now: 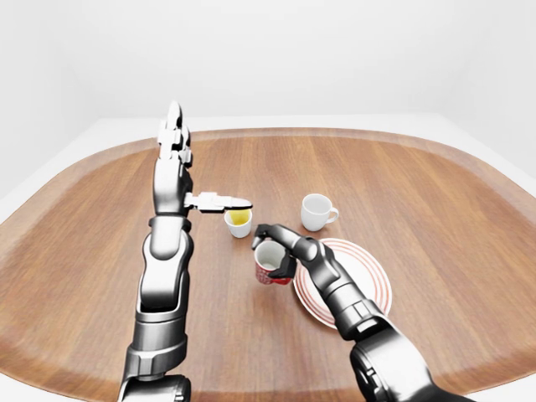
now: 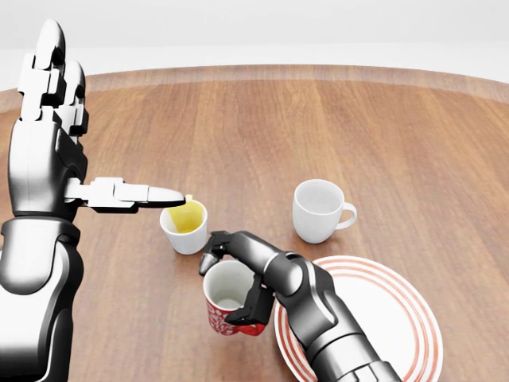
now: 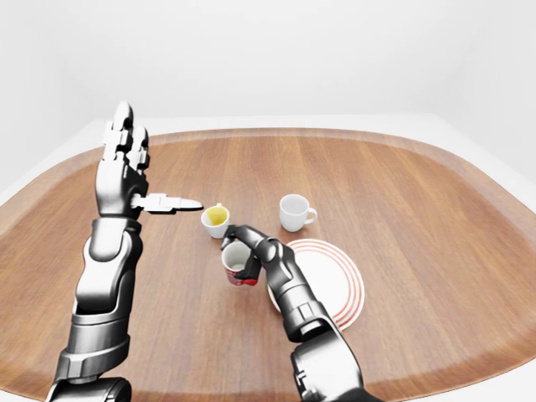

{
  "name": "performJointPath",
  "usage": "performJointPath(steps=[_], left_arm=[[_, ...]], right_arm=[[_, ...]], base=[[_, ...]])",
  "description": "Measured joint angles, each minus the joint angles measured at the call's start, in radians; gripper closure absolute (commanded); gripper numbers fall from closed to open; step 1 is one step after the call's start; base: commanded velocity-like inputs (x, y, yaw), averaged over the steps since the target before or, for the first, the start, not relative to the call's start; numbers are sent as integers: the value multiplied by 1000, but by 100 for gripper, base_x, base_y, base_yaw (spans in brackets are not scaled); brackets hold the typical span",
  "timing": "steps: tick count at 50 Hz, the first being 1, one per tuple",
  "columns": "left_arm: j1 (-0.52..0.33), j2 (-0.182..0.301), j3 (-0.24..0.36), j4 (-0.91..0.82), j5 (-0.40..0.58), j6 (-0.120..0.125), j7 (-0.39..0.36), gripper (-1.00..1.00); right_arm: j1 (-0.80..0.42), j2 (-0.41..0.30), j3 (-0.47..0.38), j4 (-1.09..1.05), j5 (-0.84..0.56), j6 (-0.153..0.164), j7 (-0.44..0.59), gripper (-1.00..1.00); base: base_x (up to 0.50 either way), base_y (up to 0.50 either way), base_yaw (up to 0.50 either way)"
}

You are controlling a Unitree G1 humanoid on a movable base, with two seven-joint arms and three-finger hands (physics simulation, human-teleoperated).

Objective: Pick up the red mug and put it on the plate

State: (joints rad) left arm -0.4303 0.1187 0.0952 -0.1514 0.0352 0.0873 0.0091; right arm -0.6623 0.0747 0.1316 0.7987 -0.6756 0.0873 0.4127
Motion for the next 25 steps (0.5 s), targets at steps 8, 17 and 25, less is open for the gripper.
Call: performJointPath(steps=[8, 17, 25], left_arm=[[-1, -3, -3, -3, 3, 0, 0, -100], [0, -5, -4, -7, 4, 0, 0, -100], [-1, -5, -5, -11, 5, 0, 0, -100]], right_arm=[[26, -24, -6, -54, -11, 0, 25, 100], [64, -52, -14, -127, -26, 0, 60, 100], [93, -75, -23, -184, -32, 0, 87, 100]], base=[[0, 0, 0], [0, 0, 0], [0, 0, 0]])
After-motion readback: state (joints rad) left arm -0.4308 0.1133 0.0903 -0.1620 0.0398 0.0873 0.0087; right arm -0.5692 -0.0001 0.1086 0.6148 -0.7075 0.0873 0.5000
